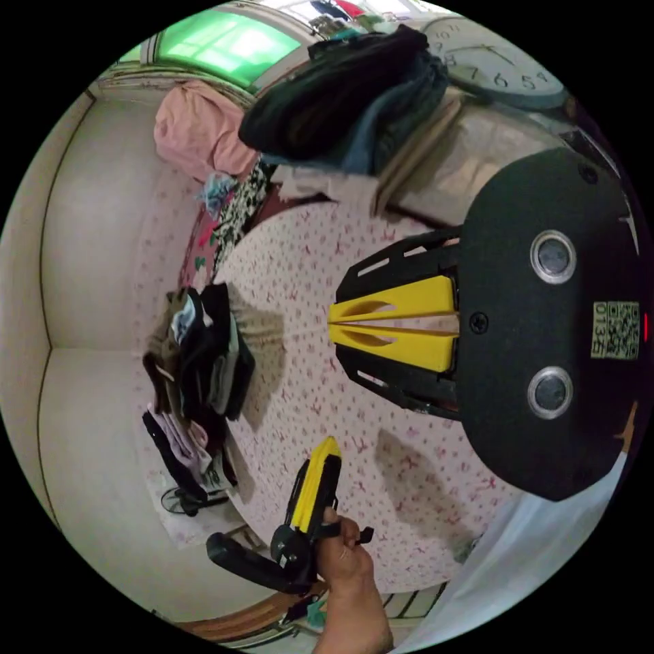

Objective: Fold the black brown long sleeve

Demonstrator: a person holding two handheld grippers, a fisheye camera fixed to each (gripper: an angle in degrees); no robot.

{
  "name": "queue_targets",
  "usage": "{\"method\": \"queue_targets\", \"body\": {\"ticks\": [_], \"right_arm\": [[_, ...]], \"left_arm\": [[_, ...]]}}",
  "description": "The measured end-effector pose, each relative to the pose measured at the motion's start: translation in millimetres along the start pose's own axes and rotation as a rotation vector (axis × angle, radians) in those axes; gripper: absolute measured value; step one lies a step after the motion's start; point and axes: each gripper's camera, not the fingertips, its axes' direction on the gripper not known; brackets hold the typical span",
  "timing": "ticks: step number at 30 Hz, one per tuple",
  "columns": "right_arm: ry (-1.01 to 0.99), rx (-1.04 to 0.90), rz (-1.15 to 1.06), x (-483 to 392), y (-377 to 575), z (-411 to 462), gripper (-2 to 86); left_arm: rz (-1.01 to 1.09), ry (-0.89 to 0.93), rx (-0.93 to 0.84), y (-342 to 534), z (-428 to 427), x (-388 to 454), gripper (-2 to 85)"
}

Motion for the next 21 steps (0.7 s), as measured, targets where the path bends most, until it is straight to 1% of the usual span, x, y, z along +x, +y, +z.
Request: {"method": "queue_targets", "body": {"ticks": [2, 5, 7, 12, 15, 17, 21], "right_arm": [[-0.179, -0.050, 0.041, -58, -3, 28, 0.0], [-0.309, -0.100, 0.065, -117, -13, 55, 0.2], [-0.330, -0.106, 0.084, -143, -22, 67, 0.5], [-0.296, -0.070, 0.162, -176, -50, 84, 3.1], [-0.201, -0.022, 0.181, -178, -70, 81, 5.6], [-0.101, 0.028, 0.166, -171, -91, 78, 7.8], [-0.018, 0.074, 0.133, -154, -130, 86, 9.3]], "left_arm": [[-0.077, 0.044, 0.004, 29, -19, -30, -0.3], [-0.118, 0.045, 0.028, 68, -54, -69, -0.2], [-0.124, 0.026, 0.053, 93, -82, -97, -0.1], [-0.080, -0.067, 0.084, 112, -141, -154, 0.8], [-0.027, -0.180, 0.134, 94, -182, -185, 2.8], [0.002, -0.222, 0.180, 77, -205, -200, 5.5], [0.103, -0.325, 0.242, 33, -241, -213, 8.2]]}}
